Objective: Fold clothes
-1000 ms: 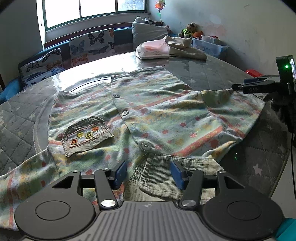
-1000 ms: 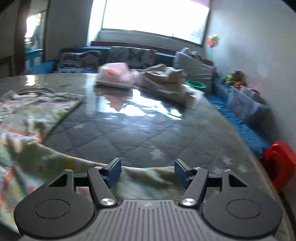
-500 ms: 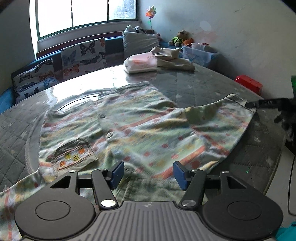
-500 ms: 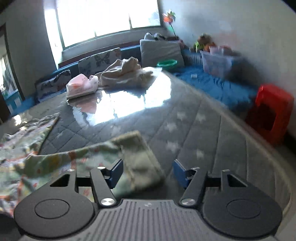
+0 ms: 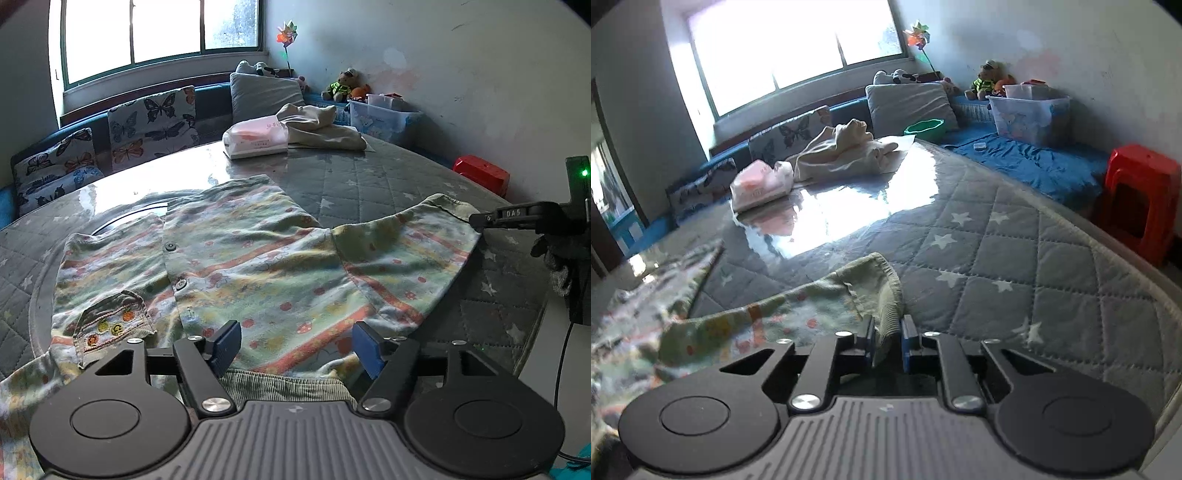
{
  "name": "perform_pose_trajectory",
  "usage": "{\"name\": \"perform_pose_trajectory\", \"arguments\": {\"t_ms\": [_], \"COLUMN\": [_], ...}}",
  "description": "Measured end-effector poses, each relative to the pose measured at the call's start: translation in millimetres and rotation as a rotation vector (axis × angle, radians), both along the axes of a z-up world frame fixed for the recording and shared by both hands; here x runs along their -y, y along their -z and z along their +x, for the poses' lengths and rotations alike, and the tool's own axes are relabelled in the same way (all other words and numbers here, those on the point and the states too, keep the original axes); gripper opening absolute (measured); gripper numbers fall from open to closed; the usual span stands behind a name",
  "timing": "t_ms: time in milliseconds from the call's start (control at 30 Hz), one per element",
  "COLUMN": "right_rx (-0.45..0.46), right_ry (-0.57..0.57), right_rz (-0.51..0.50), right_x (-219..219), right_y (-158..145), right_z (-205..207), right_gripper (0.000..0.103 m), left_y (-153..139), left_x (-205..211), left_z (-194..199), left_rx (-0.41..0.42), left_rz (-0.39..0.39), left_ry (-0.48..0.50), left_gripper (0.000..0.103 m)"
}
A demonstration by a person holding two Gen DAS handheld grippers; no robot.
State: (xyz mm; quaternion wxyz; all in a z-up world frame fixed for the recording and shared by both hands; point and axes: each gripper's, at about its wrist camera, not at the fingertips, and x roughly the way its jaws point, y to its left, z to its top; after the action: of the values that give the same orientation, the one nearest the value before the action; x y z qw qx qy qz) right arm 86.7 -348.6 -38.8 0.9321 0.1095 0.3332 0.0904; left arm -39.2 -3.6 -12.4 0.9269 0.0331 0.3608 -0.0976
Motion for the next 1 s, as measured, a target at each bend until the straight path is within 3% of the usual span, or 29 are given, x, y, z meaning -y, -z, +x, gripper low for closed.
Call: {"name": "perform_pose_trajectory", "arguments": {"t_ms": [100, 267, 500, 767, 1000], "right_rx": [0.012, 0.087, 0.192, 0.245, 0.189], "right_ry": [0.001, -0.07, -0.256, -0.535, -0.74], "right_rz": [0.069, 0.189, 0.237, 0.237, 0.223], "right_x": [3, -3, -50, -155, -248], "right_y": [-6, -40, -98, -140, -126], "right_z": [-3, -11, -15, -16, -28], "right_gripper": [0.008, 0.008, 0.008, 0.008, 0.008], "left_y": [0, 2, 3, -4, -2], "left_x": [3, 7, 12, -31, -78], "left_z": [-2, -4, -11, -26, -48], "left_rx": [0.002, 0.003, 0.02, 0.062, 0.073], "left_rz": [0.0, -0.008, -0.042, -0.095, -0.131], "left_ry": [0.002, 0.014, 0.051, -0.051, -0.192], "left_gripper": [0.07, 0.071, 0.072, 0.073, 0.075]}}
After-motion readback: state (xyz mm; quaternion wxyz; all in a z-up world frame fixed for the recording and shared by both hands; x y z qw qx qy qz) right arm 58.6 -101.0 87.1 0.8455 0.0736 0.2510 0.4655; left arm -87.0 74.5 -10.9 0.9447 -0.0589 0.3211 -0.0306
